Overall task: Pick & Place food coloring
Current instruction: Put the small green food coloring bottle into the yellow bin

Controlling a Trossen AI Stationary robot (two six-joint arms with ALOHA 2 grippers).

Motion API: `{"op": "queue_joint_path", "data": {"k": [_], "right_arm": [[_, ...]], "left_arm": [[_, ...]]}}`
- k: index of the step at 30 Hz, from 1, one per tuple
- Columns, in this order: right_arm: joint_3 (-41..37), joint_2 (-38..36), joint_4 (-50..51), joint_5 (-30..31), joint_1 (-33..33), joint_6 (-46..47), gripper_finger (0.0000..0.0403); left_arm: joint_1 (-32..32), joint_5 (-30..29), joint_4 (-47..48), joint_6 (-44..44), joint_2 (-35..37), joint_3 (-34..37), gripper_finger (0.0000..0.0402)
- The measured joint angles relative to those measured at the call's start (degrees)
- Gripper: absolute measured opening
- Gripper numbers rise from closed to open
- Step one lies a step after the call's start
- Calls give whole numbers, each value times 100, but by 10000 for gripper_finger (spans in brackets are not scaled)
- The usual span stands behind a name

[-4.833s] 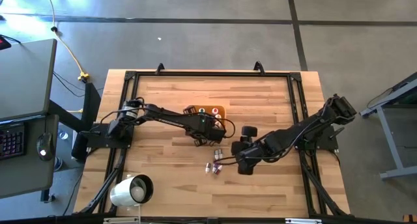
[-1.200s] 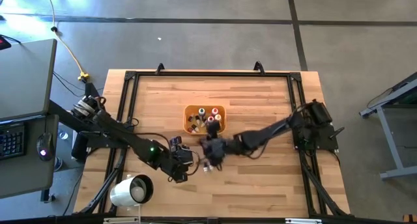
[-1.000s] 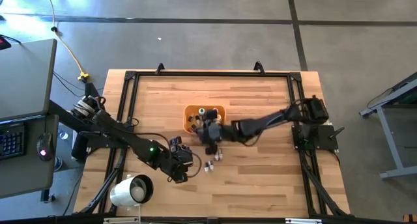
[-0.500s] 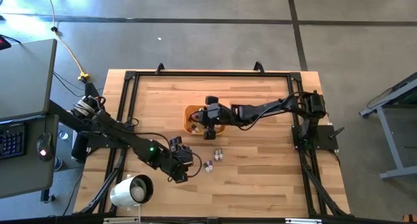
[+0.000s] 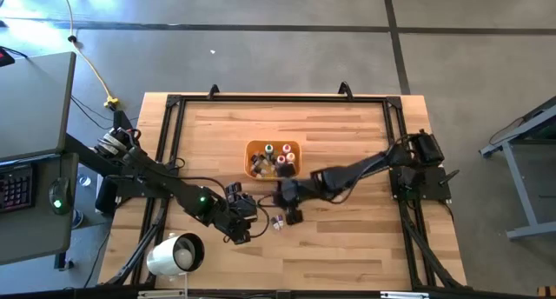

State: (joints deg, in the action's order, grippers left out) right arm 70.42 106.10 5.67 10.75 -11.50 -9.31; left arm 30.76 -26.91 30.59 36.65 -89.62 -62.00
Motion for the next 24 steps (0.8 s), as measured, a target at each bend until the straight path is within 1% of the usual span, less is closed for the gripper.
{"op": "queue_joint_path", "data": {"k": [2, 6, 8, 10, 14, 18, 24], "right_arm": [[1, -1, 471, 108, -175, 257, 134], [-1, 0, 1587, 584, -419, 545, 134], [-1, 0, 2038, 533, -463, 572, 134], [-3, 0, 2384, 300, -473, 465, 134], [-5, 0, 2504, 52, -466, -48, 134], [-3, 0, 2232, -71, -425, -946, 134], [-3, 0, 2254, -881, -423, -2089, 134]], "left_arm": [[0, 118, 29, -23, 0, 0, 184], [4, 213, -68, -22, 0, 0, 184], [1, 211, -162, -18, 0, 0, 184], [-2, 203, -256, -21, 0, 2, 184], [0, 193, -543, -37, -2, 2, 184], [0, 193, -759, -37, -2, 2, 184], [0, 198, -774, -37, -2, 2, 184]]}}
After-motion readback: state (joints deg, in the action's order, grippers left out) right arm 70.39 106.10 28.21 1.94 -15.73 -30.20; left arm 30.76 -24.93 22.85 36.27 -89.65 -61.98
